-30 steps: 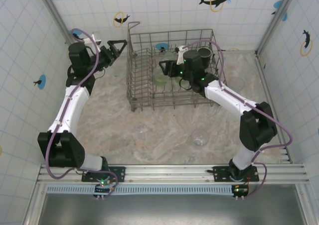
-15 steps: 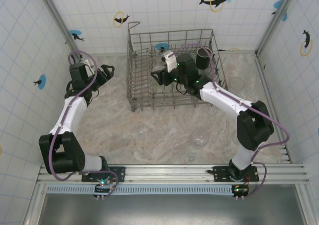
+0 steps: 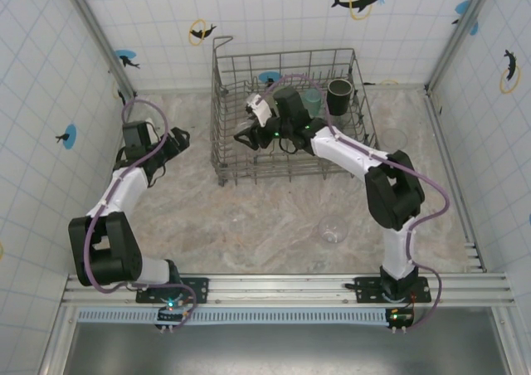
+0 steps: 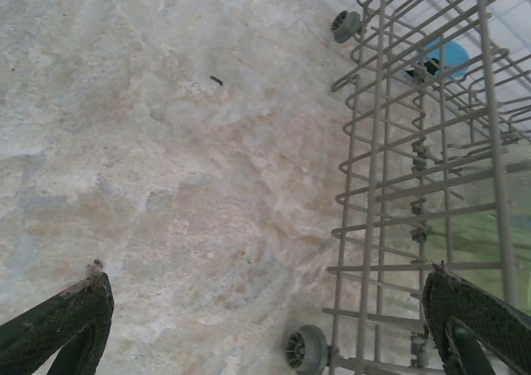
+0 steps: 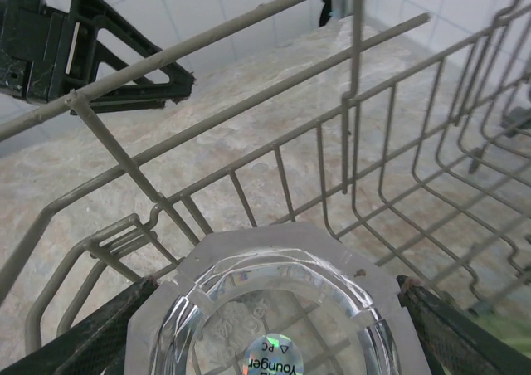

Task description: Load the cups into the dish rack

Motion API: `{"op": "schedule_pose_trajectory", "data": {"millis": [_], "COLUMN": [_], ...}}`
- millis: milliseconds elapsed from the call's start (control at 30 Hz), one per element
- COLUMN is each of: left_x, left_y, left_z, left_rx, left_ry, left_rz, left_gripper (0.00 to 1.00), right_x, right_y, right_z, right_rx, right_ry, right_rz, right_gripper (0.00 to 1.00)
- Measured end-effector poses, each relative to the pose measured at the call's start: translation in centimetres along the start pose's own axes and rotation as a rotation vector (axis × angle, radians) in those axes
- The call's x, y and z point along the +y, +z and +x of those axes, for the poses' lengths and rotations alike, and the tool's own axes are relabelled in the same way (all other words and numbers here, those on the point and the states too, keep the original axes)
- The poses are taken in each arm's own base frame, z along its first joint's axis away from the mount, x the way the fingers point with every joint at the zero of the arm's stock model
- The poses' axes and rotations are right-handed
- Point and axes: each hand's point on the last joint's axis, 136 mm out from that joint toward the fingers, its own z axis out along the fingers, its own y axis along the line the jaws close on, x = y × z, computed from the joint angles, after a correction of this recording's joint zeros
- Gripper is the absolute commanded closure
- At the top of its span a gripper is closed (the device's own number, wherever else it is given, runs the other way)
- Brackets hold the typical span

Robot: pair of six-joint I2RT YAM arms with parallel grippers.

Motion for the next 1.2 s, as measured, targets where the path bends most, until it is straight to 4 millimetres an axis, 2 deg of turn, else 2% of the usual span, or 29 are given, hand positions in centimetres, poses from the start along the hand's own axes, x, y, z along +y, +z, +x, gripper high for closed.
{"op": "schedule_pose_trajectory", "data": {"millis": [133,367,667,933,1033,1200], "left_x": [0.7,0.8,0.6,0.5,0.5,0.4], "left_y": [0.0,0.0,0.0,0.0,0.0,0.0], "left_z": [0.5,0.5,0.3,0.3,0.3,0.4], "left_rx": [-0.001,-0.010,-0.018,-0.018,-0.017,-0.013], "left_ry": [0.005,0.014,0.018,0.018,0.017,0.017], "left_rz": [-0.026,-0.026,-0.018,-0.014,-0.014,-0.005], "left_gripper": [0.03,0.02,0.03,0.02,0.03,0.02], "right_x": [0.4,1.2,3.0,2.8,2.7,2.8], "right_y": [1.4,3.7,5.3,6.8,7.2,7.6], "right_z": [1.2,2.5,3.1,4.8,5.1,5.2], "right_rx": [0.025,0.056,0.065,0.092,0.100,0.114], "right_ry": [-0.016,-0.038,-0.059,-0.050,-0.074,-0.120], "right_rz": [-0.041,-0.100,-0.163,-0.170,-0.156,-0.120], "right_gripper": [0.52,0.51,0.51,0.49,0.42,0.19]}}
